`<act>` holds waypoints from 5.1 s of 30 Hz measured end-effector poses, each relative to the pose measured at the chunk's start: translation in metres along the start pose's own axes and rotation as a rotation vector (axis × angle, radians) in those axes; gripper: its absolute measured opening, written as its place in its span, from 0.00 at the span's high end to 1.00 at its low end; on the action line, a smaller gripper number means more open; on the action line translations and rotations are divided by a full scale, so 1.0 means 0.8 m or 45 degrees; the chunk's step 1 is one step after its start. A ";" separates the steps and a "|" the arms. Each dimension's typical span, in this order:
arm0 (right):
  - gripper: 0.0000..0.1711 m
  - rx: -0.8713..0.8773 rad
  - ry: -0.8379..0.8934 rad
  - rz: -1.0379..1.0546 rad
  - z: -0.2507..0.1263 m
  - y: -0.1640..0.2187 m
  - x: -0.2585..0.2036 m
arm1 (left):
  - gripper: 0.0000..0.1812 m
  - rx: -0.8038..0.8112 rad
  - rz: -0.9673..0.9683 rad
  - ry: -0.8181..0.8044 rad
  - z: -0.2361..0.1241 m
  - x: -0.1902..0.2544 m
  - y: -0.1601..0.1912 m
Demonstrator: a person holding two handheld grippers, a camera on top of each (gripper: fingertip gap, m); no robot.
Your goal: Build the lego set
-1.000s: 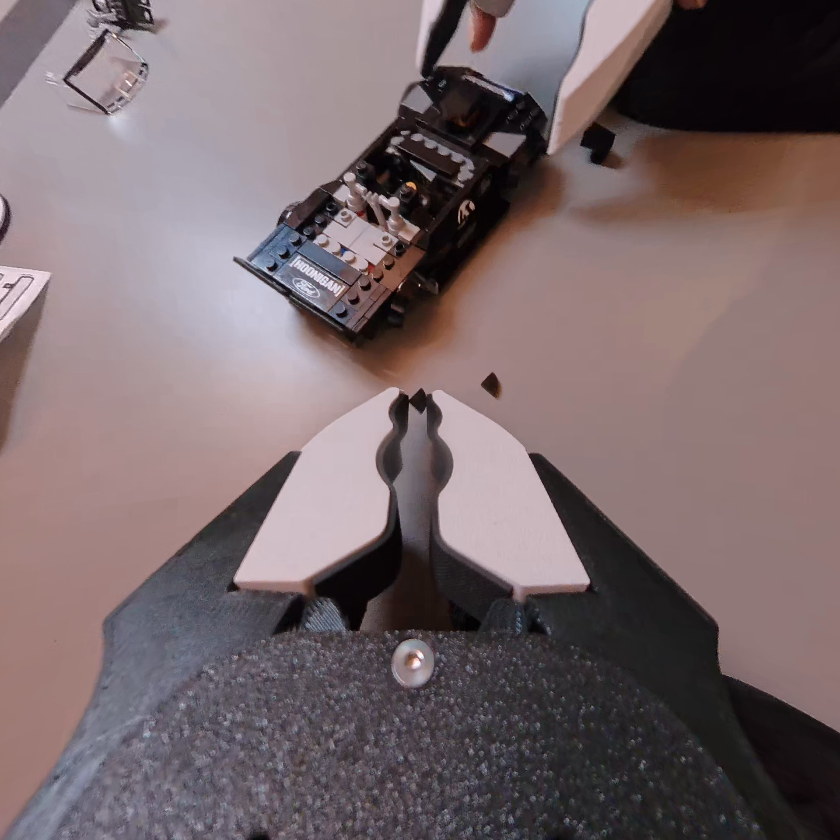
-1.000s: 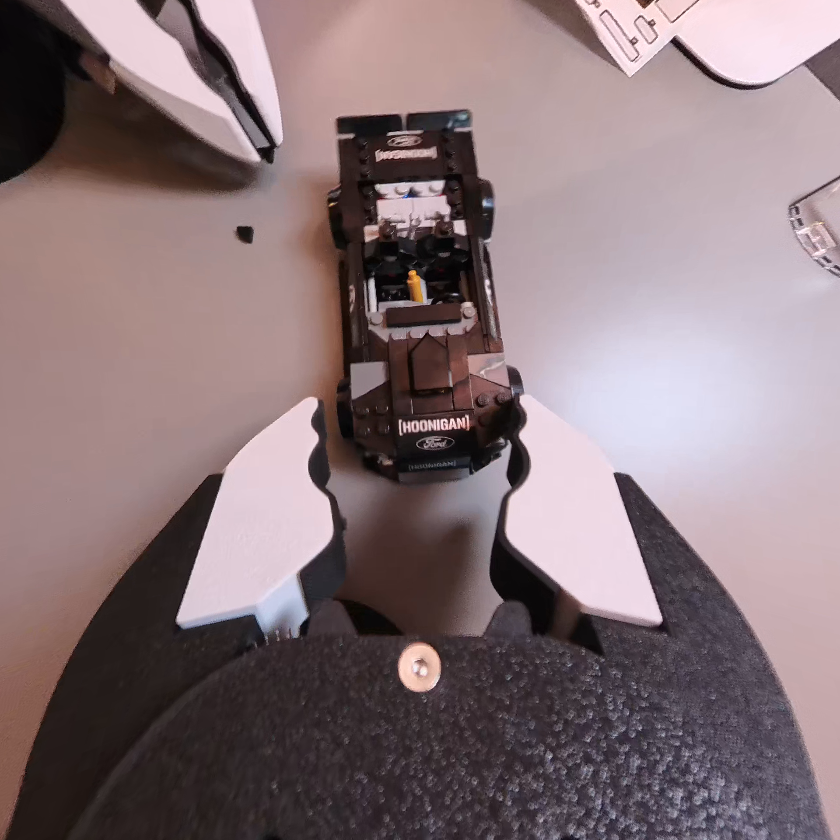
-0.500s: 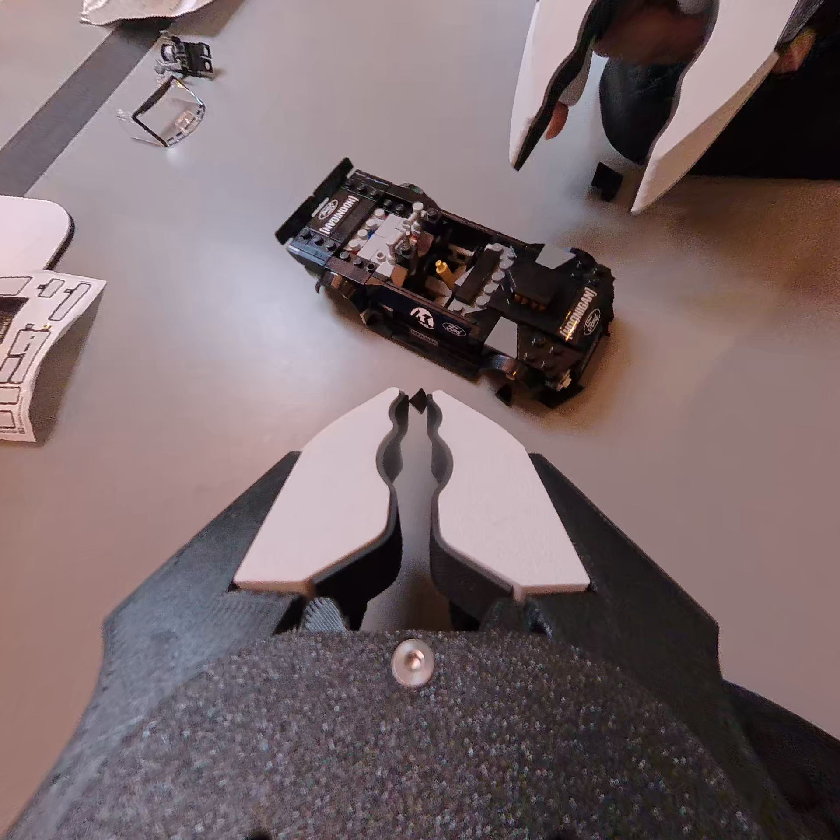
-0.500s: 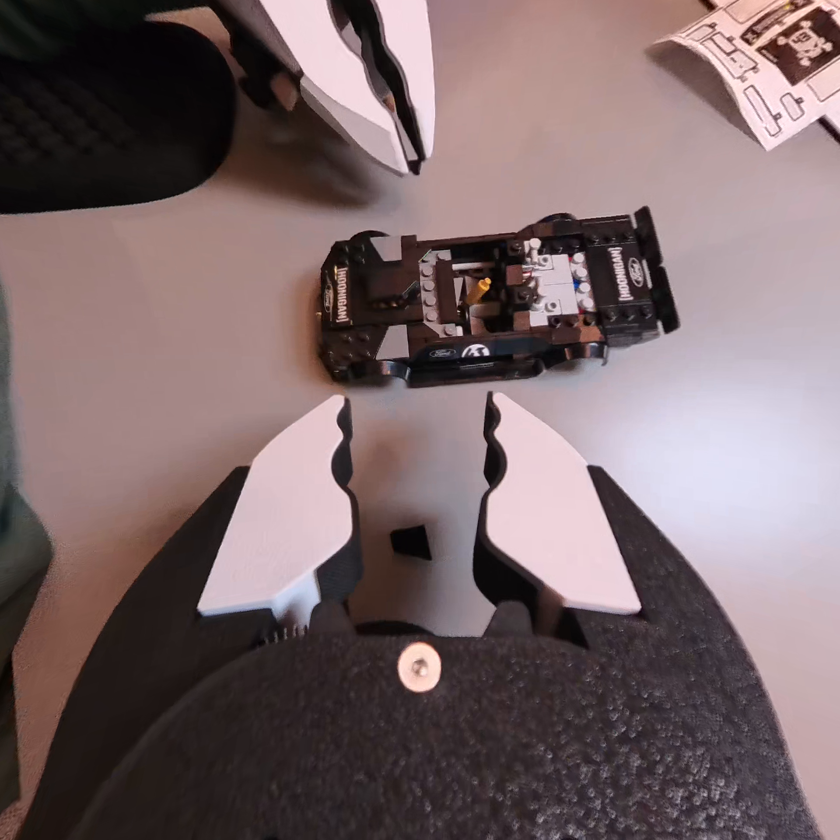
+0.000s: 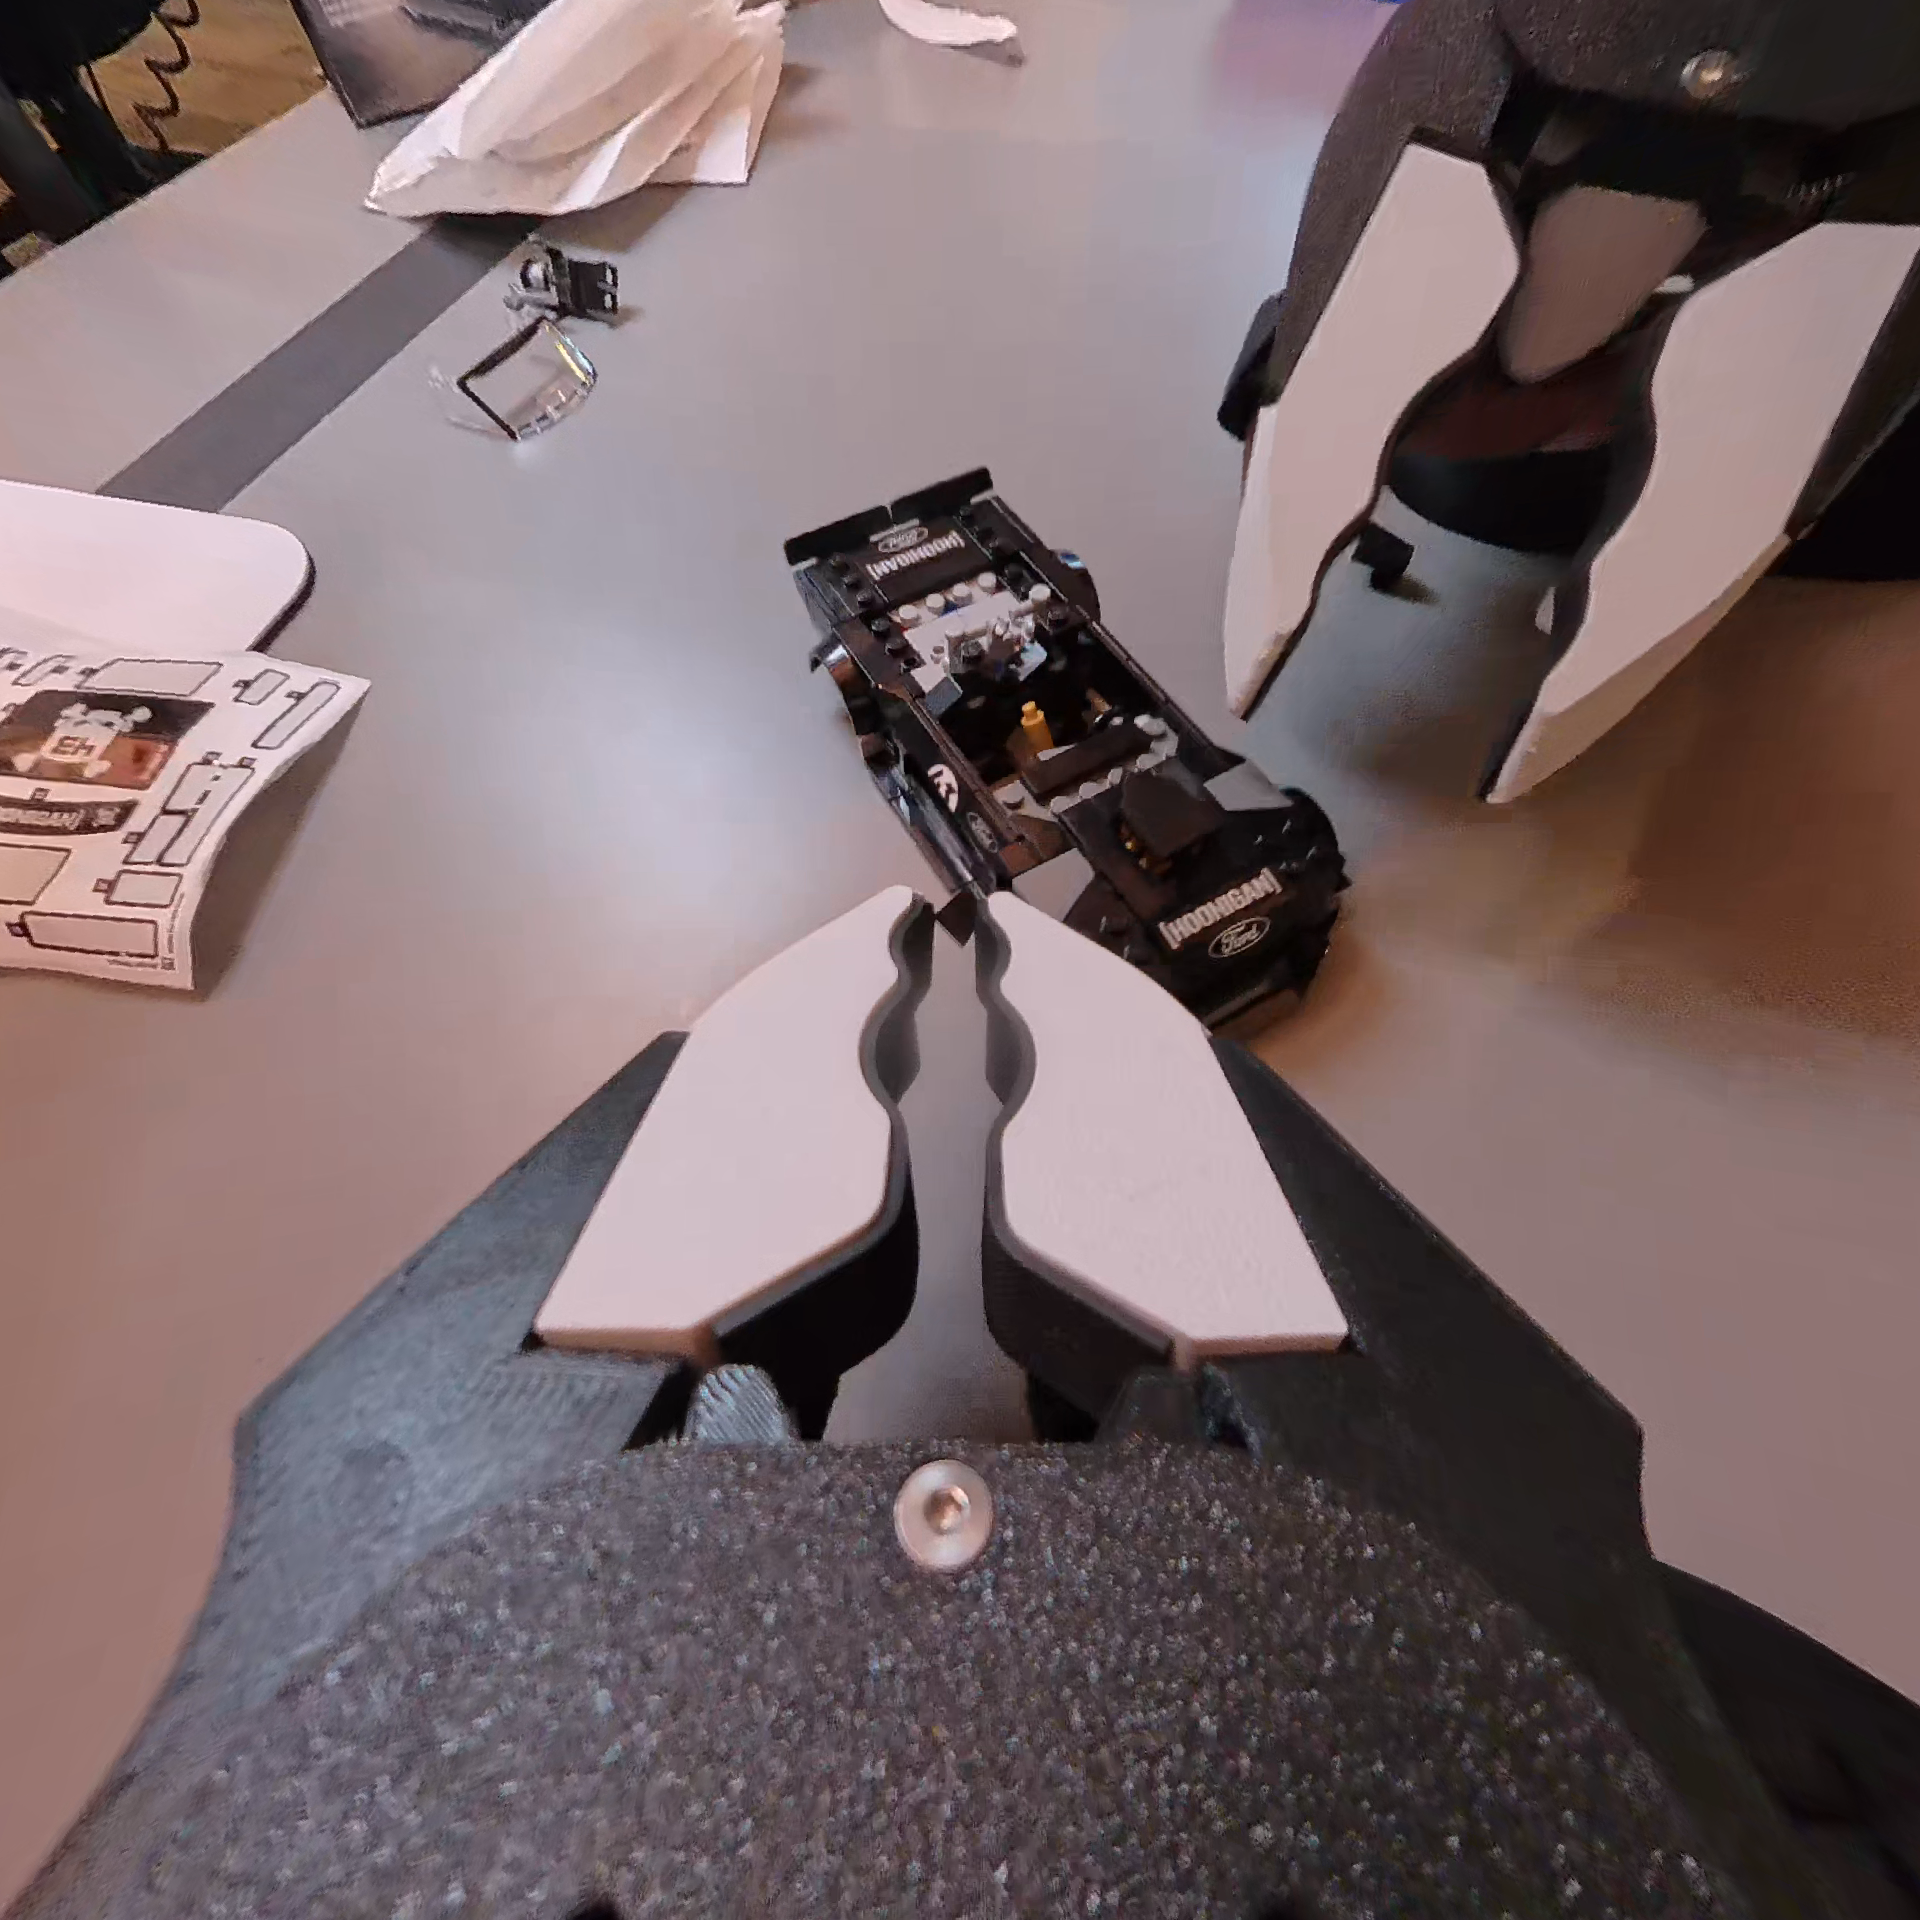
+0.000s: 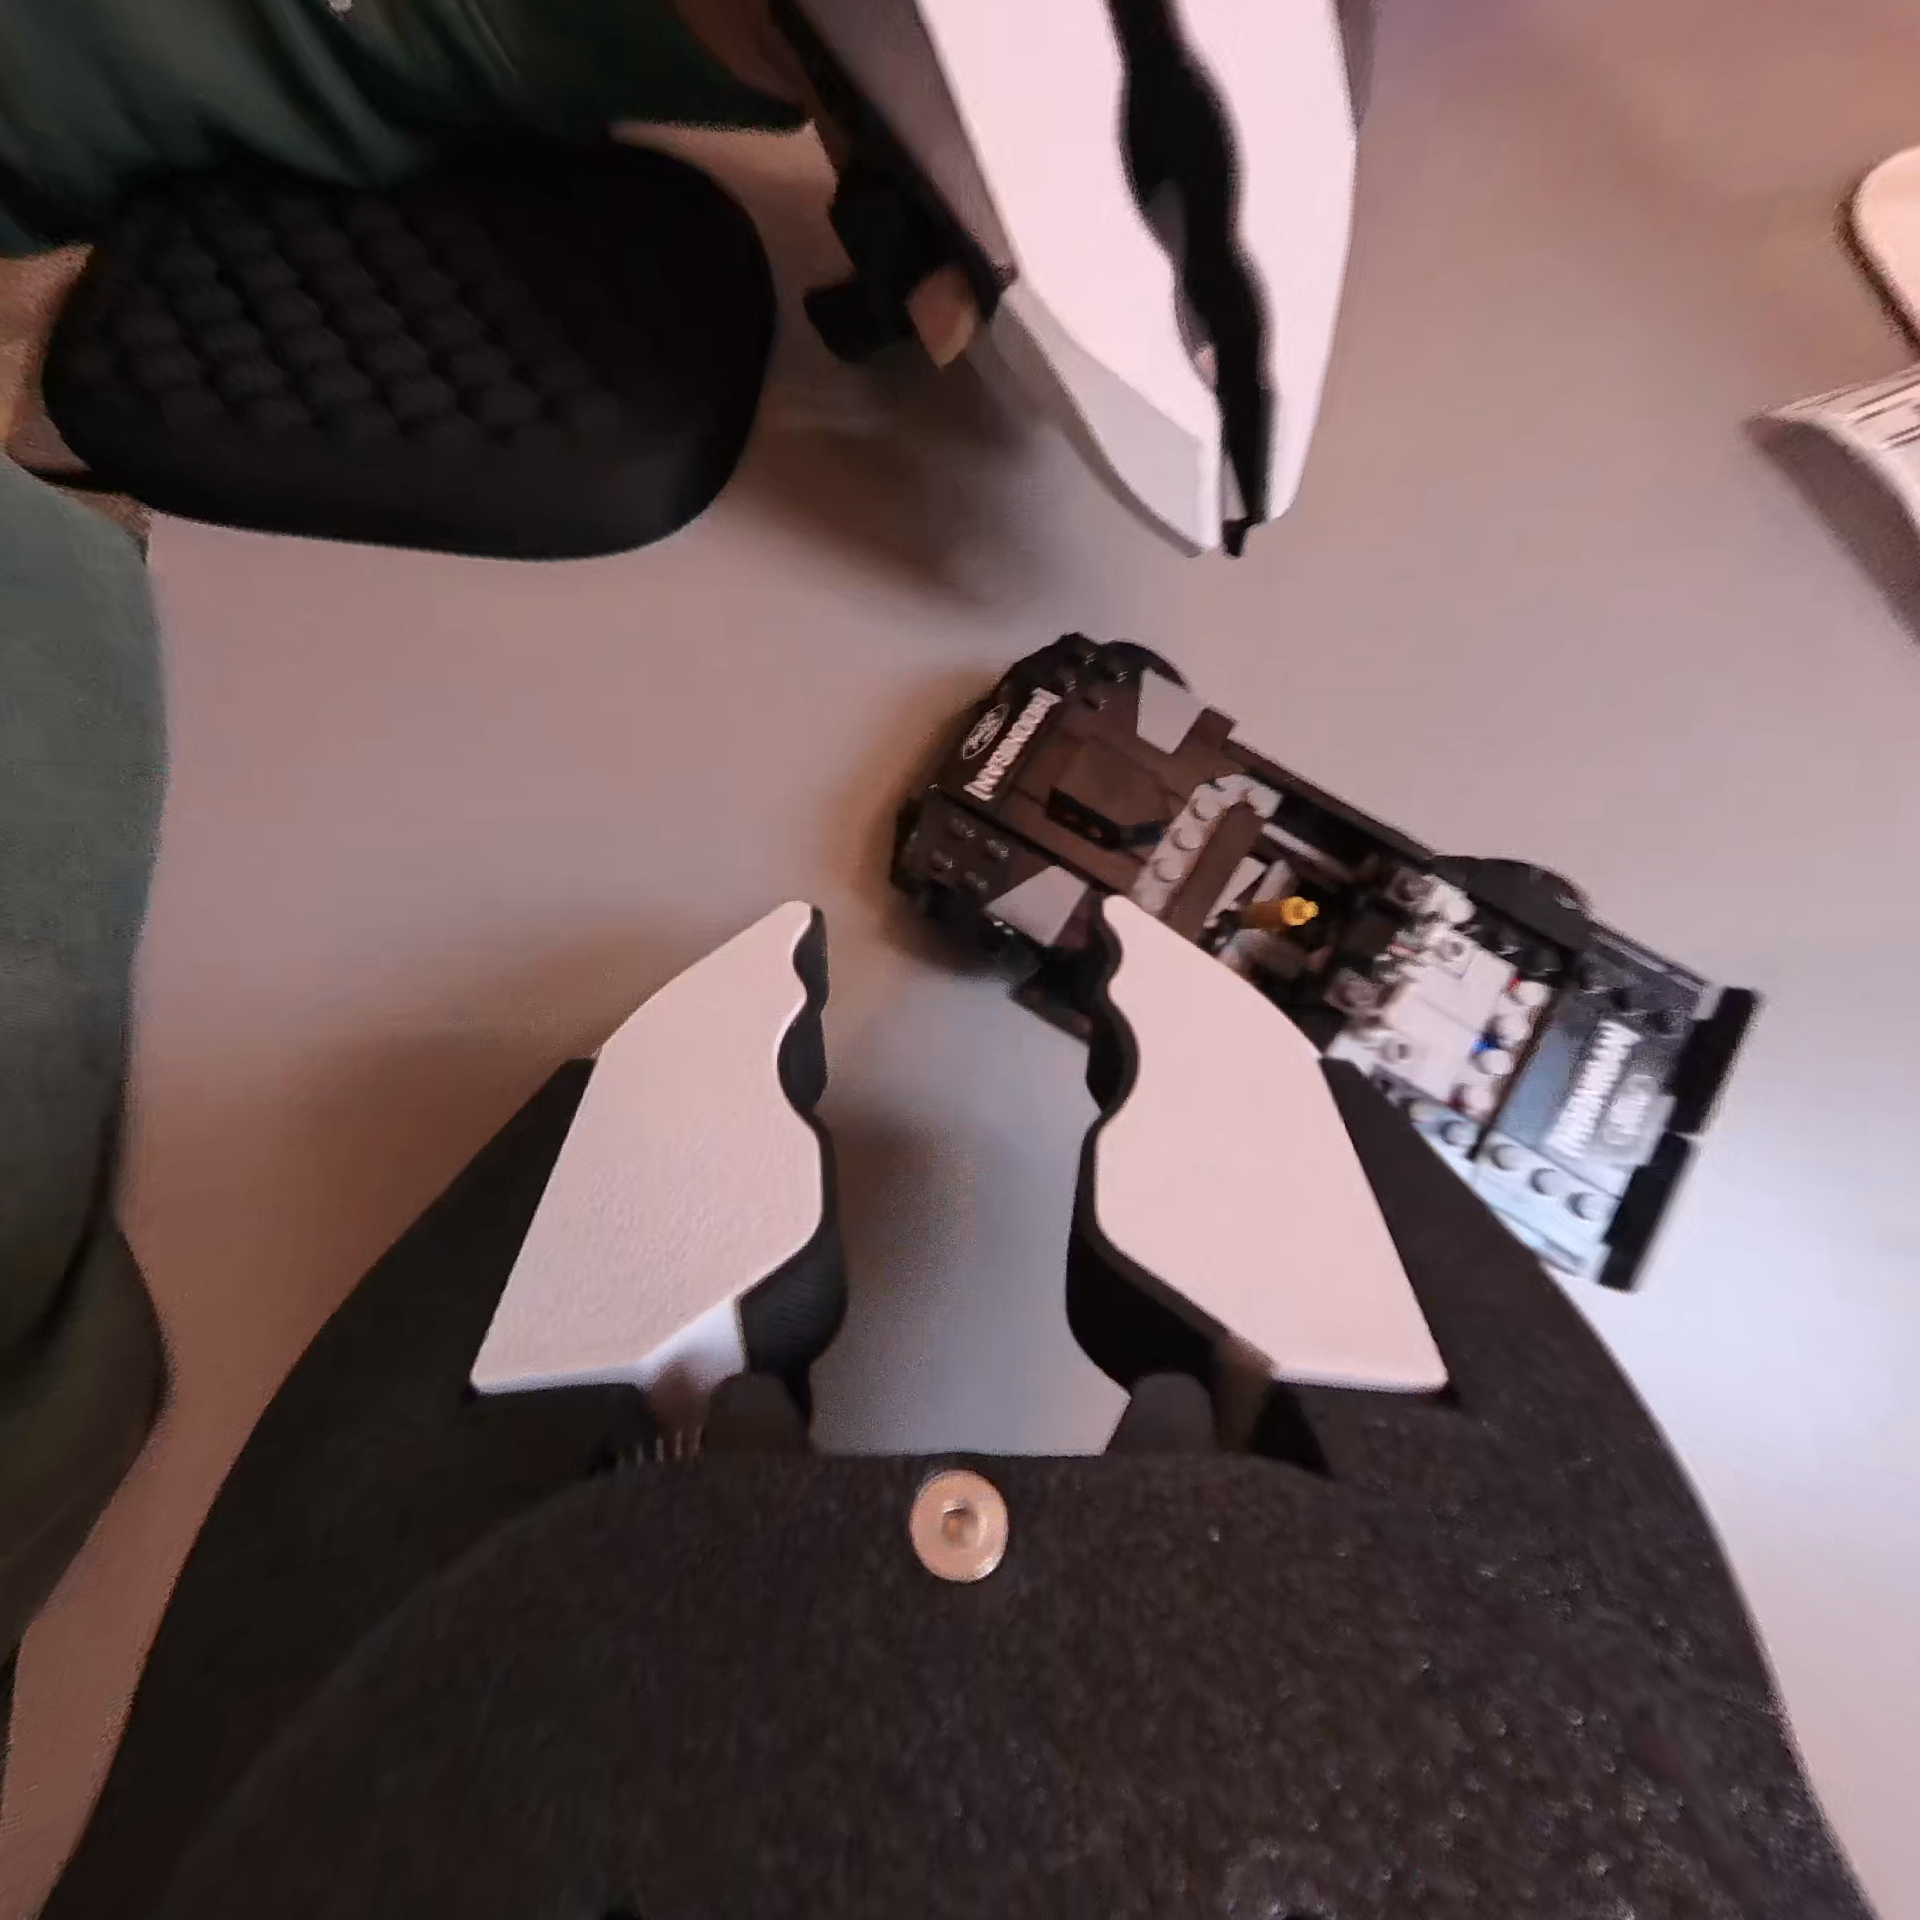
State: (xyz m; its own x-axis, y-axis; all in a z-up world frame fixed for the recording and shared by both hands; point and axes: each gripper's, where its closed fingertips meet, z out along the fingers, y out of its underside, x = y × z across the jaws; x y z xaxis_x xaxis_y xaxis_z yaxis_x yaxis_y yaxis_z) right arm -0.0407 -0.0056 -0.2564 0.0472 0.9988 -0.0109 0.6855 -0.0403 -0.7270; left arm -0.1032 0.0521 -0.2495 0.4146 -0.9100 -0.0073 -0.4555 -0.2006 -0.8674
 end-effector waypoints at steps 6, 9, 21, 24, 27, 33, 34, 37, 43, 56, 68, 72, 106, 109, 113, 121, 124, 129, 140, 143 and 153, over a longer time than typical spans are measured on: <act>0.65 0.023 0.221 -0.078 -0.040 0.006 0.072 | 0.96 0.034 0.024 0.025 0.000 0.008 -0.008; 0.55 -0.028 0.167 -0.002 -0.039 0.030 0.107 | 0.96 0.017 0.041 0.037 0.004 0.011 -0.006; 0.47 -0.527 -0.162 -0.749 0.021 0.018 0.086 | 0.96 0.037 -0.008 -0.030 -0.001 -0.011 -0.002; 0.49 -0.682 -0.240 -0.876 0.033 0.035 0.084 | 0.96 0.037 -0.028 -0.047 -0.005 -0.016 0.003; 0.54 -0.729 -0.270 -0.901 0.031 0.038 0.089 | 0.96 0.044 -0.052 -0.045 -0.007 -0.019 0.007; 0.56 -0.774 -0.260 -0.814 0.007 0.059 0.093 | 0.96 0.038 -0.056 -0.023 -0.004 -0.018 0.011; 0.56 -0.778 -0.251 -0.801 0.002 0.063 0.094 | 0.96 0.035 -0.056 -0.018 -0.003 -0.017 0.012; 0.56 -0.769 -0.229 -0.749 -0.011 0.075 0.097 | 0.96 0.035 -0.052 -0.012 -0.002 -0.015 0.011; 0.55 -0.700 -0.198 -0.621 -0.019 0.078 0.096 | 0.96 0.075 -0.049 -0.015 -0.003 -0.012 -0.001; 0.63 0.088 0.061 -0.081 -0.102 0.035 0.103 | 0.96 0.094 0.077 0.090 0.028 0.015 -0.052; 0.87 0.466 0.302 -0.092 -0.093 -0.020 0.088 | 0.96 0.130 0.364 0.062 0.062 0.043 -0.114; 0.94 0.494 0.325 -0.233 -0.089 -0.030 0.077 | 0.96 0.141 0.369 0.065 0.063 0.048 -0.122; 0.82 0.363 0.291 -0.015 -0.103 0.024 0.120 | 0.96 0.127 0.292 -0.036 0.088 0.032 -0.105; 0.66 0.235 0.140 0.030 -0.097 0.058 0.125 | 0.96 0.073 0.280 -0.016 0.097 0.031 -0.101; 0.59 0.107 0.060 0.043 -0.087 0.091 0.131 | 0.96 -0.047 0.180 -0.052 0.112 0.017 -0.090; 0.63 0.072 0.053 0.014 -0.078 0.094 0.113 | 0.96 -0.231 -0.114 0.011 0.140 0.015 -0.081; 0.63 0.063 0.040 -0.018 -0.079 0.096 0.098 | 0.96 -0.289 -0.160 0.051 0.144 0.021 -0.078; 0.64 0.094 -0.047 -0.021 -0.084 0.097 0.075 | 0.95 -0.353 -0.183 0.045 0.141 0.034 -0.073; 0.68 0.304 -0.031 0.056 -0.100 0.074 0.086 | 0.96 -0.417 -0.203 0.012 0.144 0.052 -0.070; 0.68 0.308 -0.027 0.054 -0.099 0.073 0.085 | 0.96 -0.438 -0.212 0.007 0.146 0.051 -0.066; 0.69 0.291 -0.048 0.023 -0.091 0.069 0.074 | 0.94 -0.481 -0.218 -0.010 0.150 0.050 -0.058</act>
State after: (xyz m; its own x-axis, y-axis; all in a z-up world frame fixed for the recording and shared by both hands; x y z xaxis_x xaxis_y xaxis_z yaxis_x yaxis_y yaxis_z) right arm 0.0526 0.0494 -0.2470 0.0282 0.9985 -0.0480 0.5020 -0.0556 -0.8631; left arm 0.0290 0.0682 -0.2697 0.5148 -0.8493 0.1164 -0.6359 -0.4694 -0.6126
